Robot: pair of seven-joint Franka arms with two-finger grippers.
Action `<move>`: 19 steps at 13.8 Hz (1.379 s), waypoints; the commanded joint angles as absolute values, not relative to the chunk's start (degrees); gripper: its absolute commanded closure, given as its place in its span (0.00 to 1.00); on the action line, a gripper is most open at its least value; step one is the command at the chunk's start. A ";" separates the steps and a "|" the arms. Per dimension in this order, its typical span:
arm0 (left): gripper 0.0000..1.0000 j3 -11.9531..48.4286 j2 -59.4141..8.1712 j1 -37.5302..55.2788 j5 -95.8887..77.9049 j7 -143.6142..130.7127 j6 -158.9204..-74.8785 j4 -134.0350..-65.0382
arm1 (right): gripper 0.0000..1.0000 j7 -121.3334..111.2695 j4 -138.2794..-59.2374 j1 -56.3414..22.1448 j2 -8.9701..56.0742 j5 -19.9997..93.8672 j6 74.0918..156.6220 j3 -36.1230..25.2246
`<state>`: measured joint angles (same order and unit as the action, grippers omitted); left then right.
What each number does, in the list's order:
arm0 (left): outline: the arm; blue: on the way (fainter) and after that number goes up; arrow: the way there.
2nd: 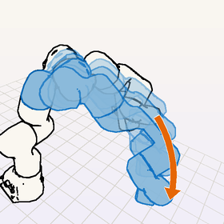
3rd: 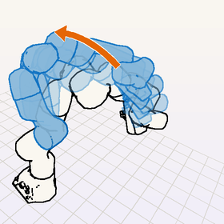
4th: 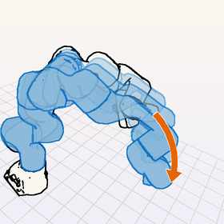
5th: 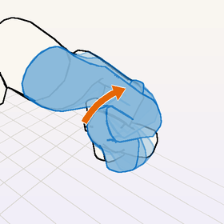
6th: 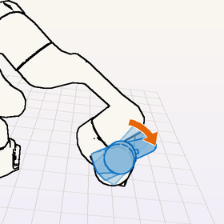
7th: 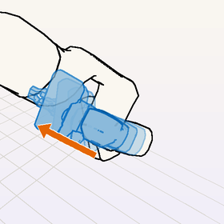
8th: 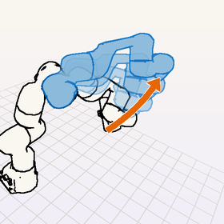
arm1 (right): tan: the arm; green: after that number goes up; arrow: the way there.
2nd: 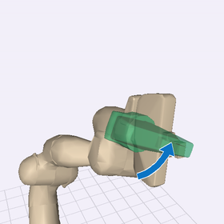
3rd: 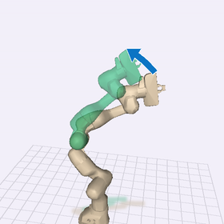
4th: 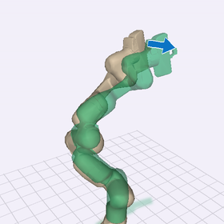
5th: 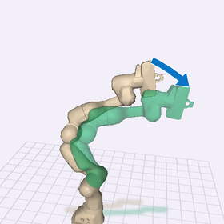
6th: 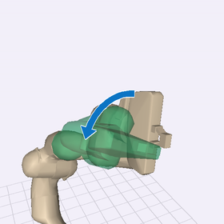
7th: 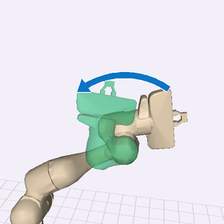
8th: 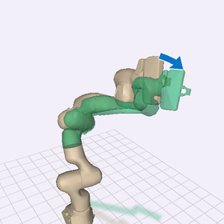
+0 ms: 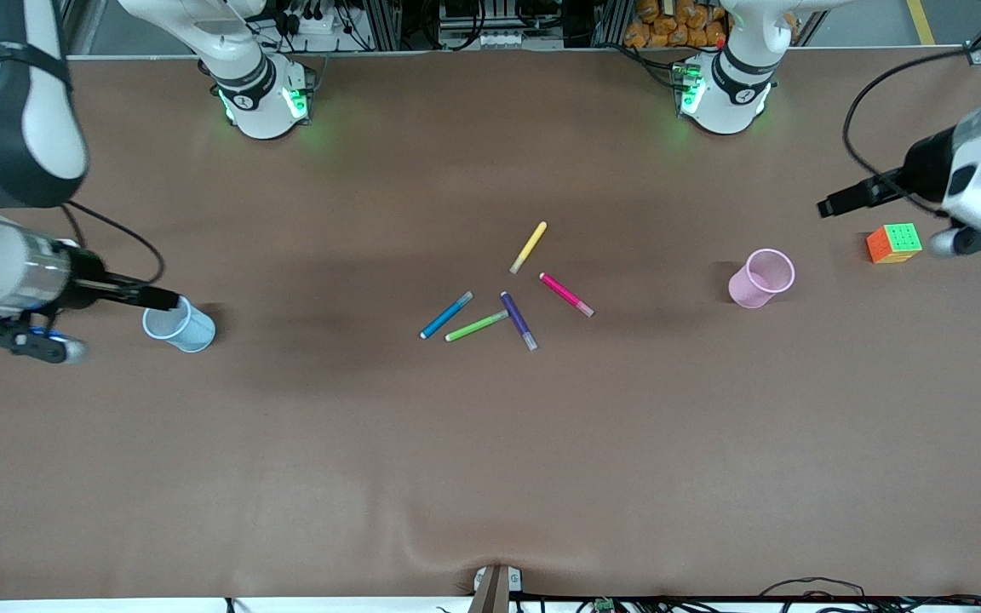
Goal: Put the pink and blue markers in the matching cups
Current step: 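Move the left gripper toward the pink marker while the right gripper reaches the blue marker, then grasp the pink marker with the left gripper while the right gripper grasps the blue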
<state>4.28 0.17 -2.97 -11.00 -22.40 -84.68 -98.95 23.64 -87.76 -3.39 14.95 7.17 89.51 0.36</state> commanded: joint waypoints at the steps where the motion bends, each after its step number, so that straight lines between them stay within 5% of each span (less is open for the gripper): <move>1: 0.00 4.39 -4.29 -2.46 -13.88 -26.53 -86.74 -98.08 | 0.00 37.47 -88.33 -9.82 15.72 8.88 90.69 0.18; 5: 0.00 5.10 -9.48 -0.62 -18.44 -34.00 -91.04 -99.14 | 0.00 56.91 -89.03 -19.05 19.33 10.02 97.71 0.18; 10: 0.00 5.36 -12.56 3.42 -23.02 -38.14 -101.06 -106.16 | 0.00 68.53 -100.19 -28.90 21.52 10.37 120.74 0.18; 18: 0.00 5.36 -20.12 9.04 -31.72 -49.47 -111.26 -108.28 | 0.00 80.07 -100.02 -36.29 31.28 10.99 131.74 0.18; 19: 0.00 5.36 -21.00 10.10 -31.90 -49.92 -112.14 -108.19 | 0.08 80.07 -100.02 -37.08 32.42 11.07 132.18 0.18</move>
